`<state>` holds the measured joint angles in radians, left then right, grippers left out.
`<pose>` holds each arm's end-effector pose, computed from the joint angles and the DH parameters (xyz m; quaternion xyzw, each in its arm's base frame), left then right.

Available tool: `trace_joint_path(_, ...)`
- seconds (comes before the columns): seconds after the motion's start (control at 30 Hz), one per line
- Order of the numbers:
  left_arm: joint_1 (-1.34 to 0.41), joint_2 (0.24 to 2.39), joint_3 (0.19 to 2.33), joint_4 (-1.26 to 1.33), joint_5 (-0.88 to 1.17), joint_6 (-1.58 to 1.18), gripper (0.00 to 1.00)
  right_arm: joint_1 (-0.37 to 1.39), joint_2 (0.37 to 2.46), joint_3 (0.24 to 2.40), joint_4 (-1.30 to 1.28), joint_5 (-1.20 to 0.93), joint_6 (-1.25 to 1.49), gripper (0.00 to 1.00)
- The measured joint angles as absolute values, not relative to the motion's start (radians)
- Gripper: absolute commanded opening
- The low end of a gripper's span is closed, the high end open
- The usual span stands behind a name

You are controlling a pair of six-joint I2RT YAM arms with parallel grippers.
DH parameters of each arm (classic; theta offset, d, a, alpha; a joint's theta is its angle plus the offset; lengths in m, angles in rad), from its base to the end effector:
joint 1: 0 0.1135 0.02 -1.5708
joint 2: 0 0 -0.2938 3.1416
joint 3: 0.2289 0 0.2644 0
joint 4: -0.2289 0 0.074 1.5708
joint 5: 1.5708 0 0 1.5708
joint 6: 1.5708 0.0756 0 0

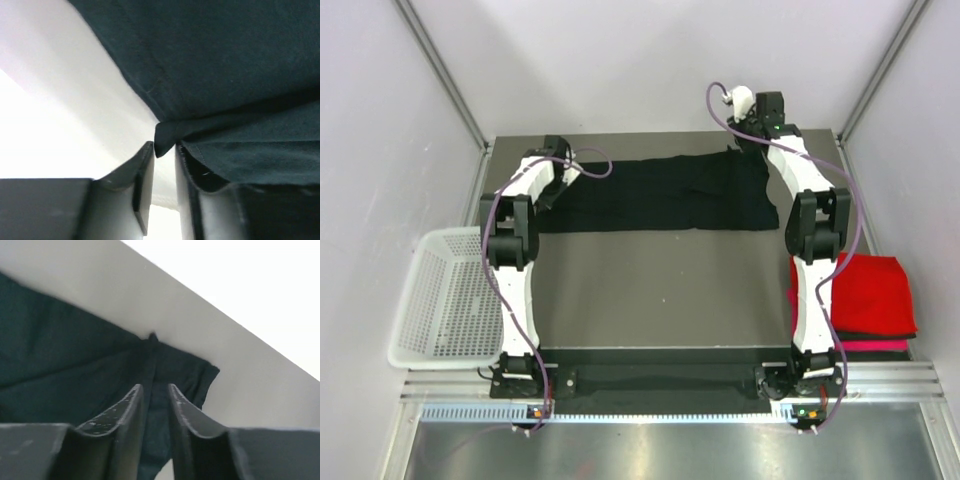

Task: Fold and stack the t-shirts
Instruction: Fold the tshirt

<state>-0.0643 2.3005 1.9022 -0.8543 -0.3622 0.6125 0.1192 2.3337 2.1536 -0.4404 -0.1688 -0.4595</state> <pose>0.5224 -0.0068 0.1505 0.2955 0.9256 0.2134 0.1019 0.6021 0.0849 0.2524 -0.2898 0.8382 -0.0033 0.4620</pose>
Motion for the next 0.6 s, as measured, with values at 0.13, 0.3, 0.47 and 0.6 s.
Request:
trace_joint_path(0.13, -0.069, 2.217, 1.839, -0.774, -0.341, 0.559, 0.37, 0.119, 2.297, 2.086, -0.375, -0.159, -0.432, 0.41)
trace_joint_path(0.3, -0.112, 2.028, 1.709, -0.693, -0.316, 0.538, 0.36, 0.117, 2.170, 1.925, -0.363, -0.186, -0.406, 0.41)
trace_joint_path(0.47, -0.153, 2.020, 1.659, -0.661, -0.278, 0.501, 0.32, 0.125, 2.096, 1.878, -0.414, -0.271, -0.408, 0.39)
trace_joint_path(0.6, -0.148, 2.098, 1.616, -0.666, -0.262, 0.476, 0.29, 0.133, 2.097, 1.856, -0.472, -0.295, -0.423, 0.38)
